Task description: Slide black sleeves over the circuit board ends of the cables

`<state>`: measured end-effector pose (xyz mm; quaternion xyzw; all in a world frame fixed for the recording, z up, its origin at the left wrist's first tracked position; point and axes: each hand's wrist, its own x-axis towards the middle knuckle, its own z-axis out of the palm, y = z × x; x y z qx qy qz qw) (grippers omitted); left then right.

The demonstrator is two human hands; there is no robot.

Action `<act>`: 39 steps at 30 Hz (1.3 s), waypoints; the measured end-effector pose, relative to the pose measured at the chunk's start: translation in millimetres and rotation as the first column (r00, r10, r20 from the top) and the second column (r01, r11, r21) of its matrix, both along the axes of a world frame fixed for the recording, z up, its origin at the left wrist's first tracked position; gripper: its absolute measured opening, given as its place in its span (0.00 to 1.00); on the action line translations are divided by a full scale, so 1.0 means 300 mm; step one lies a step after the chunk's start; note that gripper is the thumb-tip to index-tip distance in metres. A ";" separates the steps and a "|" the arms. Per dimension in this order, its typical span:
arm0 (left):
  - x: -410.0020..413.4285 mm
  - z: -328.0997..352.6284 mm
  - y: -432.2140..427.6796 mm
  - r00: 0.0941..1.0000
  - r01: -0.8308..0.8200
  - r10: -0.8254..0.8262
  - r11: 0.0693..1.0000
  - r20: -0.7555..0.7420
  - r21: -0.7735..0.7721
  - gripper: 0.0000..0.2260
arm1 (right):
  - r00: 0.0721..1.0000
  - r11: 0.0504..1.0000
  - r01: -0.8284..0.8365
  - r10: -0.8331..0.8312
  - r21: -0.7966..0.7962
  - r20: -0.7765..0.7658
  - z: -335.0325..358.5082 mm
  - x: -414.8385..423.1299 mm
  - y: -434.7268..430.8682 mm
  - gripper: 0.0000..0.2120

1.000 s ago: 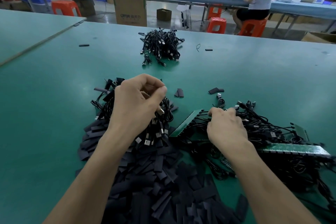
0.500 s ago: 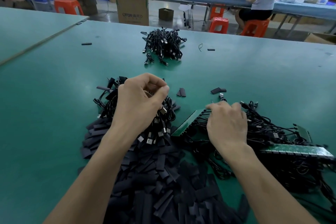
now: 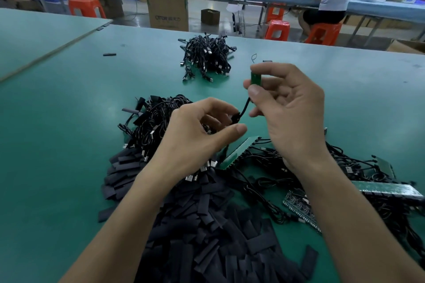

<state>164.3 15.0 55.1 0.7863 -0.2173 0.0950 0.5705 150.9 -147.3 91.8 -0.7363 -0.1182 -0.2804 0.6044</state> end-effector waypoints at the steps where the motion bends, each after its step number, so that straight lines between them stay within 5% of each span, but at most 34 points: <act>1: 0.000 0.000 0.001 1.000 -0.009 0.009 1.000 0.012 -0.001 0.10 | 0.999 0.999 -0.044 0.045 0.028 -0.021 0.004 -0.001 0.003 0.16; 9: 0.012 -0.007 0.001 1.000 -0.012 0.012 0.999 -0.019 -0.049 0.04 | 0.983 0.971 -0.153 0.168 0.186 -0.069 -0.018 -0.007 0.013 0.14; 14: 0.012 -0.008 -0.007 0.999 0.005 -0.009 0.996 -0.039 -0.087 0.05 | 0.991 0.985 -0.116 0.124 0.124 -0.056 -0.031 0.003 0.002 0.27; 21: 0.011 -0.009 -0.002 1.000 0.022 -0.022 0.999 0.002 -0.046 0.03 | 0.981 0.984 -0.154 0.163 0.086 -0.108 -0.056 0.008 0.006 0.11; 25: 0.030 -0.010 0.020 0.990 -0.128 0.129 0.992 0.064 -0.024 0.05 | 0.961 0.988 -0.051 0.009 -0.146 -0.277 -0.075 0.012 -0.021 0.07; 28: 0.041 -0.003 0.029 0.964 -0.261 0.264 0.962 0.036 -0.086 0.07 | 0.903 0.863 -0.220 0.003 -0.455 -0.431 -0.098 -0.001 -0.026 0.06; 32: 0.036 -0.002 0.027 0.964 -0.263 0.264 0.958 -0.002 -0.117 0.06 | 0.760 0.484 -0.587 0.053 -0.649 -0.648 -0.142 -0.028 0.033 0.14; 36: 0.035 -0.005 0.031 0.964 -0.266 0.265 0.955 -0.025 -0.130 0.06 | 0.718 0.367 -0.659 0.049 -0.657 -0.694 -0.192 -0.048 0.072 0.25; 39: 0.033 -0.004 0.033 0.962 -0.274 0.273 0.948 -0.034 -0.160 0.06 | 0.737 0.323 -0.653 0.063 -0.685 -0.673 -0.215 -0.058 0.071 0.20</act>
